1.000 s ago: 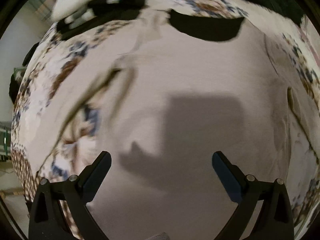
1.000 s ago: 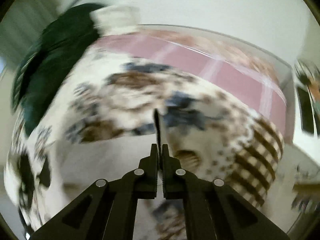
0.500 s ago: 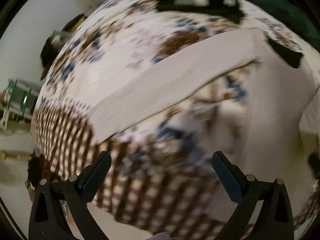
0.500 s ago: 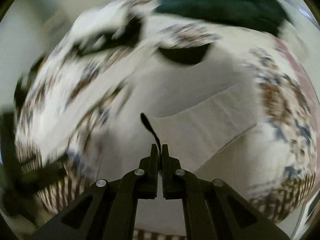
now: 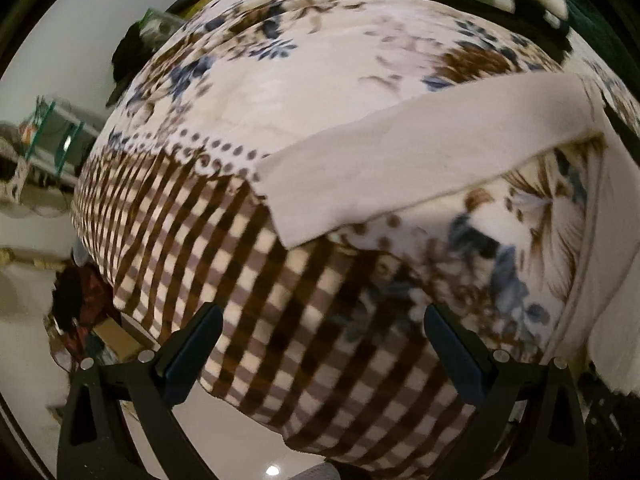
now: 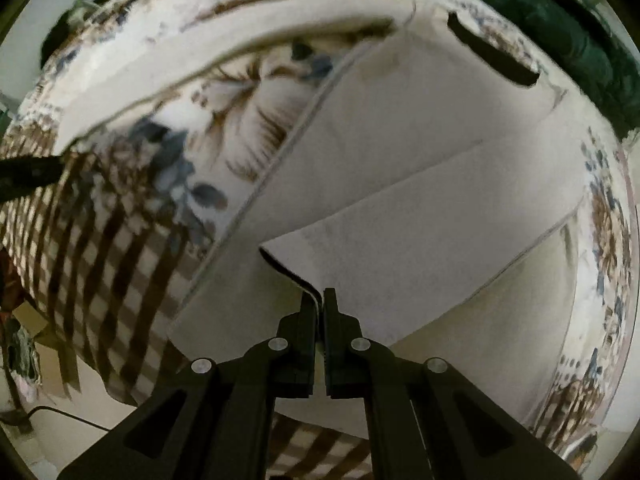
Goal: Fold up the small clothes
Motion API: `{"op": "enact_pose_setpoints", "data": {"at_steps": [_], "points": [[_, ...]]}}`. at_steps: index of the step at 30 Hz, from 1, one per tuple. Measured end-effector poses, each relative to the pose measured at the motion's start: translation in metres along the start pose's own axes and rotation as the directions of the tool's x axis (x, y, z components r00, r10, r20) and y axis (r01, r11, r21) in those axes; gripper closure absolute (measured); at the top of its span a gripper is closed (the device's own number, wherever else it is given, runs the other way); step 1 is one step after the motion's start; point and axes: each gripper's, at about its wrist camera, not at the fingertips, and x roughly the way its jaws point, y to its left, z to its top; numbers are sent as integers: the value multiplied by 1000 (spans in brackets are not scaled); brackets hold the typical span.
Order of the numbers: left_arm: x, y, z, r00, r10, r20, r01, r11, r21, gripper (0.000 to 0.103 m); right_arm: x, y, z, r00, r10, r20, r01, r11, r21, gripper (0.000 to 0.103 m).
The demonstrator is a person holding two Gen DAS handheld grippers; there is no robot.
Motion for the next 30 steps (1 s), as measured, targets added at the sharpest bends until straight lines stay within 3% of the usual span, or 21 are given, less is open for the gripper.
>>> {"op": "enact_pose_setpoints", "data": {"at_steps": [2,4,6,9,12,15,16,17,19,21,25,27,30], "points": [[8,14,4,998,-46,-33,43,996,-72,0,-1,-9,-3,995,87,-52,-84,995,61,89],[20,29,9,991,-111,-72,98,982,-164,0,-11,-24,-6,989,138,-57,-130,983,132,43],[37,48,16,971,-220,-90,182,934,-309,0,-27,-41,-15,989,150,-10,-145,967,211,41],[59,63,29,948,-311,-74,250,866,-433,0,-42,-62,-24,993,118,21,-119,949,292,41],[90,73,42,928,-365,-69,275,801,-532,5,-44,-76,-40,995,95,31,-100,931,352,41],[110,84,50,935,-351,-58,241,747,-620,18,-40,-91,-48,995,98,21,-98,917,388,41],[108,85,53,945,-323,-48,225,750,-622,34,-39,-96,-48,995,97,20,-98,916,389,41],[106,84,55,951,-307,-40,219,758,-614,62,-38,-96,-54,995,94,22,-95,918,385,41],[91,79,62,969,-247,-15,198,809,-554,97,-37,-95,-45,997,72,16,-73,923,378,41],[72,75,64,978,-208,31,194,831,-522,98,-32,-95,-21,999,52,2,-49,924,380,41],[25,61,69,979,-152,137,197,877,-439,98,-25,-105,-16,999,39,-27,-25,912,410,41],[-9,46,73,967,-141,213,212,908,-361,99,-26,-115,-18,999,23,-27,-9,908,420,41],[-63,6,72,932,-170,320,241,951,-195,99,-23,-131,-25,998,53,-19,-39,896,443,31]]}}
